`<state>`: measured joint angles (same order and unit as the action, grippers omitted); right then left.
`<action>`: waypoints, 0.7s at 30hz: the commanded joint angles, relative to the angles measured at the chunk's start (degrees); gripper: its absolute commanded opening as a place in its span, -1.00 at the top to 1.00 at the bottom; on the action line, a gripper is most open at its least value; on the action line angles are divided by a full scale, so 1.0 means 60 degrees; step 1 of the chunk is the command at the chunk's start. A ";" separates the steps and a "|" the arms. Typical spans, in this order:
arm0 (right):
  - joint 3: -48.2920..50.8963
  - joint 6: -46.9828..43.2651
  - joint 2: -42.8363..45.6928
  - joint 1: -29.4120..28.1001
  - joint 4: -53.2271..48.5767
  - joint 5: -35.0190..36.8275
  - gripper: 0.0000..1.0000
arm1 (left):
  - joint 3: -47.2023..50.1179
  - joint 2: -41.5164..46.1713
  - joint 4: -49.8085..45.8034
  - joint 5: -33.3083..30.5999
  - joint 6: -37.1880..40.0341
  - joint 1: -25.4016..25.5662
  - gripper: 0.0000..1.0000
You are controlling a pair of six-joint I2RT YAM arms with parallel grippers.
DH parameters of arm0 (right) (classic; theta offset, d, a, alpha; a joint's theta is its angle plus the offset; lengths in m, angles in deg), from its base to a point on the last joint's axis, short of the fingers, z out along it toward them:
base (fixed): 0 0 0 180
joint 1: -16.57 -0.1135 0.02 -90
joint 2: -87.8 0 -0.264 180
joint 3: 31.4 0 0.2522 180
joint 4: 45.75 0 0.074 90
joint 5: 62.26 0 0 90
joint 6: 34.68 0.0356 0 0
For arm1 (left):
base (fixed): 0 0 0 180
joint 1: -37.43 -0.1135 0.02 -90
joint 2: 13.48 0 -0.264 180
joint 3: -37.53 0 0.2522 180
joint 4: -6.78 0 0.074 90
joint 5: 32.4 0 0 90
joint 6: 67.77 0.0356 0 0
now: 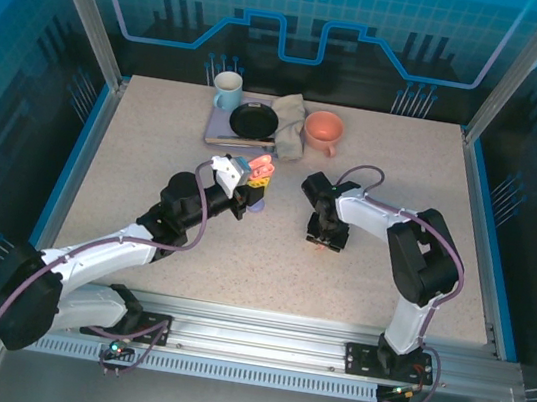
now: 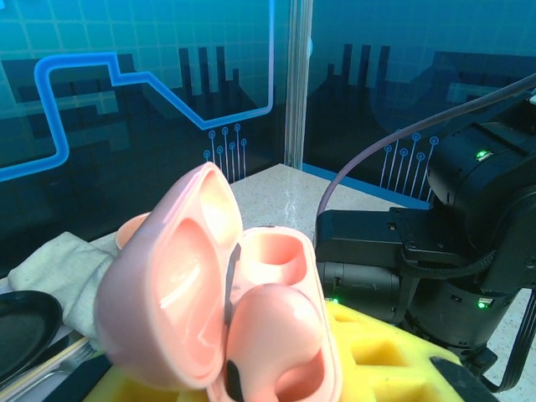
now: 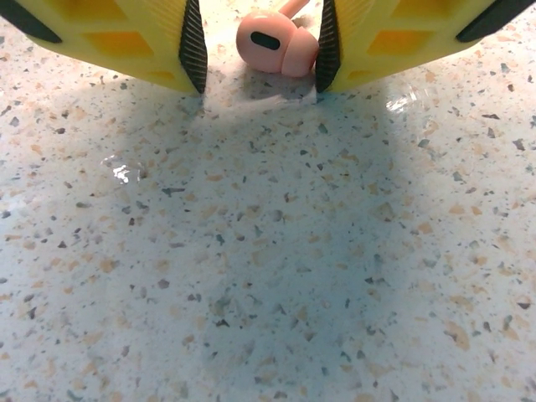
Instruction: Insert the wireless bluetooth earbuds into the charging case
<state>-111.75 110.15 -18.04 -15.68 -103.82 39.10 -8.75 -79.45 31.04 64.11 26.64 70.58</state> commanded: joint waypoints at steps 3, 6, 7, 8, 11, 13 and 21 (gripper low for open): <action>0.0025 0.0520 -0.0187 -0.0044 -0.0616 0.0173 0.18 | 0.0060 -0.0010 0.0415 0.0111 -0.0050 -0.0068 1.00; -0.0020 0.0782 -0.0277 -0.0060 -0.0758 0.0054 0.18 | 0.0059 -0.0011 0.0404 0.0131 -0.0084 -0.0065 1.00; -0.0028 0.0849 -0.0303 -0.0047 -0.0793 0.0003 0.18 | 0.0057 -0.0007 0.0415 0.0132 -0.0089 -0.0066 1.00; -0.0031 0.0942 -0.0340 -0.0074 -0.0816 -0.0063 0.17 | 0.0065 -0.0006 0.0428 0.0137 -0.0100 -0.0074 1.00; -0.0049 0.1135 -0.0480 -0.0097 -0.0836 -0.0278 0.17 | 0.0057 -0.0006 0.0446 0.0131 -0.0090 -0.0074 1.00; -0.0050 0.1194 -0.0545 -0.0111 -0.0830 -0.0358 0.17 | 0.0065 -0.0015 0.0455 0.0123 -0.0089 -0.0065 1.00; -0.0108 0.1175 -0.0633 -0.0138 -0.0802 -0.0282 0.34 | 0.0057 -0.0028 0.0446 0.0090 -0.0060 -0.0065 1.00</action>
<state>-112.86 116.60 -19.18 -16.00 -104.76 37.85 -8.75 -79.45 31.04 64.08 26.64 70.58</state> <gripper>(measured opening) 0.333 0.238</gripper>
